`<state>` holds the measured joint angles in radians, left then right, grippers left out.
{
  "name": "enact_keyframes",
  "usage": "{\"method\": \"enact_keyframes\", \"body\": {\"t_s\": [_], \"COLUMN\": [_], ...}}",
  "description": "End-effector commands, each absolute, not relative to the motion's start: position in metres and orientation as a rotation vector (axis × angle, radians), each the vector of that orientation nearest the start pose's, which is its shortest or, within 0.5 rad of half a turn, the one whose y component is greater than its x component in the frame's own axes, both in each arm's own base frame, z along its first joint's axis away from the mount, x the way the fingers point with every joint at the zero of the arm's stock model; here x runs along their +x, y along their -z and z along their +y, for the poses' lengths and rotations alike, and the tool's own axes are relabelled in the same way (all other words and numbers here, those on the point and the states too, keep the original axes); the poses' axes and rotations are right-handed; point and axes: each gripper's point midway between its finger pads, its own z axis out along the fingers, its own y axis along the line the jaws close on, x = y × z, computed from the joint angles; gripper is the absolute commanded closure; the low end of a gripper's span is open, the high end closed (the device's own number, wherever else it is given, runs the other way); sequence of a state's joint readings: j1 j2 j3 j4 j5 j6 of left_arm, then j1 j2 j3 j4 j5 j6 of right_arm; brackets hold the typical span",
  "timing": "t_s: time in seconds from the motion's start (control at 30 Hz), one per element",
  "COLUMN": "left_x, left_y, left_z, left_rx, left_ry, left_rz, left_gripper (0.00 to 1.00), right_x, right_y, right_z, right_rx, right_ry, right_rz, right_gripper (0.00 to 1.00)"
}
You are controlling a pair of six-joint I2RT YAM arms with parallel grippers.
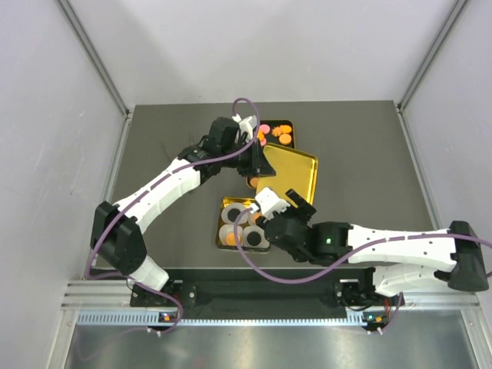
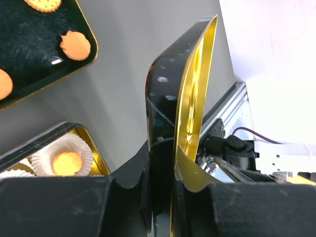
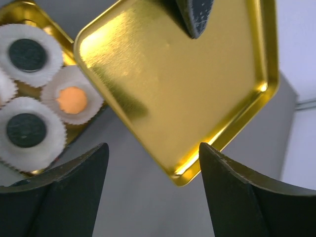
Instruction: Pack the cookies
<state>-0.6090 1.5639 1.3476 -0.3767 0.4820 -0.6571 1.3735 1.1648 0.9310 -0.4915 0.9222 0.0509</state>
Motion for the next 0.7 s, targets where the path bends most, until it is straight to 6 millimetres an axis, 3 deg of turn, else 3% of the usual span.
{"method": "enact_keyframes", "body": {"t_s": [0.0, 0.23, 0.6, 0.67], "left_x": [0.291, 0.281, 0.264, 0.261], "left_y": [-0.259, -0.262, -0.277, -0.282], "left_z": [-0.337, -0.335, -0.331, -0.331], "left_rx": [0.273, 0.283, 0.304, 0.314], "left_ry": [1.274, 1.31, 1.373, 1.393], "left_rz": [2.307, 2.314, 2.294, 2.28], "left_gripper": [1.0, 1.0, 0.98, 0.98], "right_x": [0.207, 0.217, 0.225, 0.227], "right_y": [-0.243, -0.238, -0.234, -0.236], "right_z": [0.244, 0.246, 0.242, 0.242], "right_rx": [-0.758, -0.805, -0.838, -0.83], "right_ry": [0.326, 0.524, 0.681, 0.697], "right_rz": [1.675, 1.605, 1.559, 1.554], "right_gripper": [0.24, 0.25, 0.35, 0.42]}}
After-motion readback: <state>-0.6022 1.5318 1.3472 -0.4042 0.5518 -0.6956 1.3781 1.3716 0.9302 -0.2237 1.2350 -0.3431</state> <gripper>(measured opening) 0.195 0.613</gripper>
